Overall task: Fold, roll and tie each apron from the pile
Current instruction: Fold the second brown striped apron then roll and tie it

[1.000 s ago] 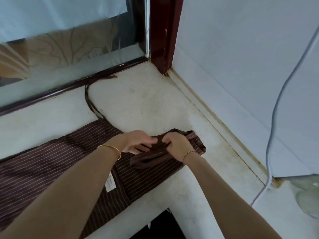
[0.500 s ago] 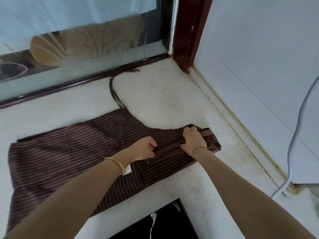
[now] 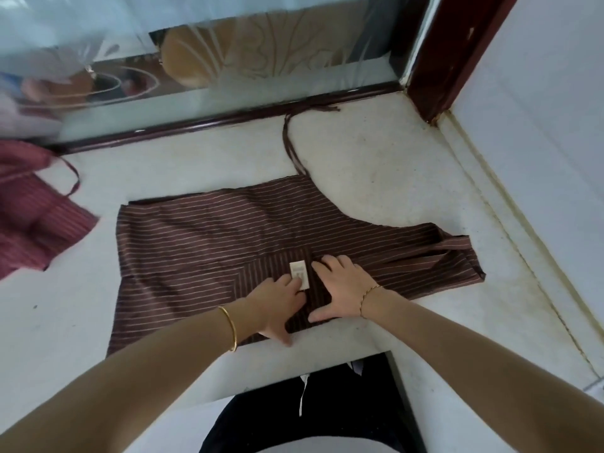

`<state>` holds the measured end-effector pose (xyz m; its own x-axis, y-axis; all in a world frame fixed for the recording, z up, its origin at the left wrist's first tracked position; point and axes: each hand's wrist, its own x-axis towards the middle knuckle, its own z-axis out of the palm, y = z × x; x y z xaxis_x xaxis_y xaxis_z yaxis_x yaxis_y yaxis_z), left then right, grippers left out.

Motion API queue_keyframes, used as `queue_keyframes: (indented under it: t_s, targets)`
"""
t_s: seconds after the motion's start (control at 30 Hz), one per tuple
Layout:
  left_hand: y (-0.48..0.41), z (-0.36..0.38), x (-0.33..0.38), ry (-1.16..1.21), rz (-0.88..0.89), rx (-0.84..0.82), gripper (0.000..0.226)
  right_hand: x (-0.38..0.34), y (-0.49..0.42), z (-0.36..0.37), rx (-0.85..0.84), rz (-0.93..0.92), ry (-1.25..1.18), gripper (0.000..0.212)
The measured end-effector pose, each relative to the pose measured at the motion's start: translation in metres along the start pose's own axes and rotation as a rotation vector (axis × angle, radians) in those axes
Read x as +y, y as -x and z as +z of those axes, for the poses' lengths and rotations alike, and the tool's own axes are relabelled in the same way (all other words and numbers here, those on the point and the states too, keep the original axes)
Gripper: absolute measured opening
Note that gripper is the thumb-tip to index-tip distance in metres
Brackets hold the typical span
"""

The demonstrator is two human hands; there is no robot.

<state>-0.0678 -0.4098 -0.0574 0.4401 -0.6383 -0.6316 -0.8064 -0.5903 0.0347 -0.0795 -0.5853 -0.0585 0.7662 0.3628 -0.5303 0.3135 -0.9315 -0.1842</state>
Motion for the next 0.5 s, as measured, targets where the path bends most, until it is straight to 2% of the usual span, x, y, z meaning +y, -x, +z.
queue_keyframes:
  t_s: [0.07, 0.17, 0.27, 0.33, 0.5]
  targets:
    - [0.002, 0.001, 0.000, -0.002, 0.012, 0.049, 0.065, 0.000, 0.005, 0.003, -0.086, -0.025, 0.068, 0.114]
    - [0.008, -0.002, -0.006, 0.133, 0.004, 0.087, 0.044, -0.006, 0.008, 0.013, -0.066, -0.026, 0.209, 0.097]
    - [0.017, 0.002, -0.013, 0.286, -0.109, 0.109, 0.044, -0.008, 0.006, 0.019, 0.100, -0.009, 0.225, 0.070]
    - [0.027, 0.011, -0.016, 0.292, -0.206, 0.081, 0.051, -0.005, 0.004, 0.015, 0.164, -0.002, 0.166, 0.060]
    - [0.058, 0.032, -0.042, 0.248, -0.448, -0.172, 0.058, 0.005, -0.016, -0.017, 0.083, 0.005, 0.107, 0.039]
